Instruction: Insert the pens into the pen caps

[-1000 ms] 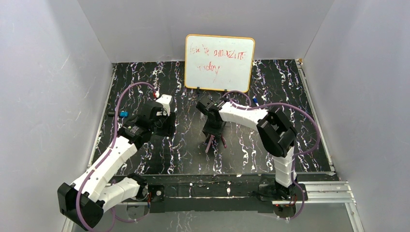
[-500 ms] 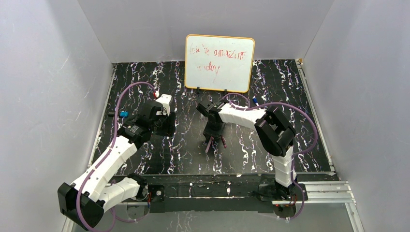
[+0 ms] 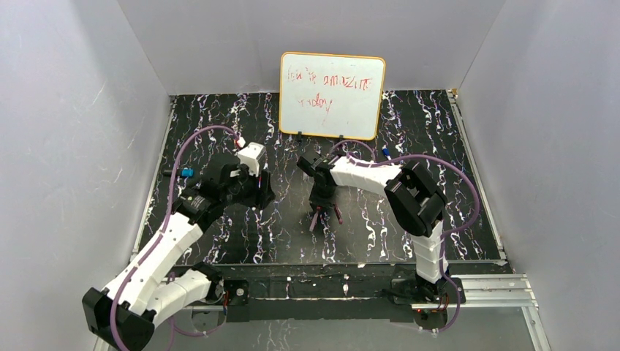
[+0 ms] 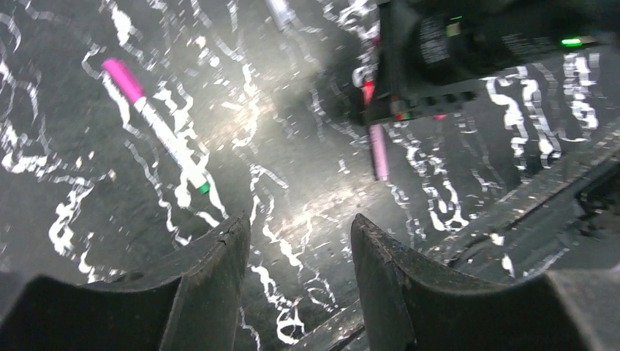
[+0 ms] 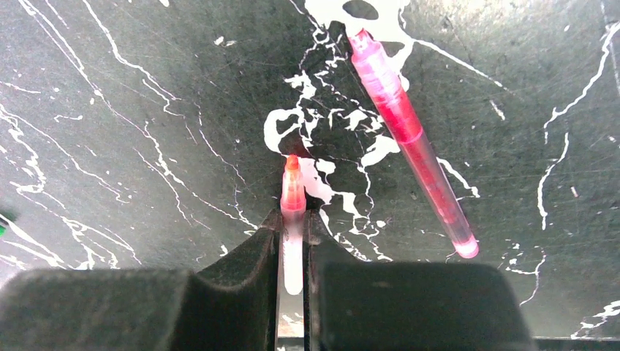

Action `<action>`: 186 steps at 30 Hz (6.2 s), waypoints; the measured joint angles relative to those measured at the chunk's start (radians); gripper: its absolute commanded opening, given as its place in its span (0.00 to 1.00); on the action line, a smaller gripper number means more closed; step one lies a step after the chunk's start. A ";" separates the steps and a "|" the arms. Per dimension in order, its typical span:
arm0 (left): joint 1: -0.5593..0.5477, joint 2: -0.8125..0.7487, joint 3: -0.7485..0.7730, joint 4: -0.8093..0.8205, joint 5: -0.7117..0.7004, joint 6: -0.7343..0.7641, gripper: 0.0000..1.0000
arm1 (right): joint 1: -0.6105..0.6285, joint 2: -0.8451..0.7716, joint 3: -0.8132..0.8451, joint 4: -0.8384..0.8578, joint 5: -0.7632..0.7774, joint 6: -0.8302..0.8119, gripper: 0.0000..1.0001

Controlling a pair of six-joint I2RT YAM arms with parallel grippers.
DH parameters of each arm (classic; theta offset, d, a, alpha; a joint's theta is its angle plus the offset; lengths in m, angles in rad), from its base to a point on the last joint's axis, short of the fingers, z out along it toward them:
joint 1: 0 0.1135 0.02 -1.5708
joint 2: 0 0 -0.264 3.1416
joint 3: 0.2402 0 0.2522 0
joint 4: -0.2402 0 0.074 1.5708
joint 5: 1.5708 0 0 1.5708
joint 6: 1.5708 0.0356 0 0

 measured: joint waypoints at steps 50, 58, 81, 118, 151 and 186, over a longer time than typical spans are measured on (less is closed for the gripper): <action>0.092 0.047 -0.348 0.960 0.669 -0.405 0.11 | 0.125 -0.335 0.222 0.187 0.139 -0.205 0.07; 0.093 0.051 -0.346 0.918 0.669 -0.375 0.00 | 0.131 -0.335 0.218 0.185 0.140 -0.206 0.07; 0.097 0.089 -0.315 0.769 0.618 -0.277 0.39 | 0.138 -0.388 0.130 0.198 0.134 -0.205 0.06; 0.718 0.087 -0.303 0.381 0.306 -0.329 0.54 | -0.156 0.247 0.584 0.311 -0.490 -1.451 0.67; 0.718 0.087 -0.303 0.401 0.332 -0.326 0.53 | -0.012 0.246 0.342 0.444 -0.307 -1.548 0.43; 0.718 0.087 -0.303 0.401 0.336 -0.326 0.53 | 0.046 0.246 0.283 0.493 -0.239 -1.530 0.25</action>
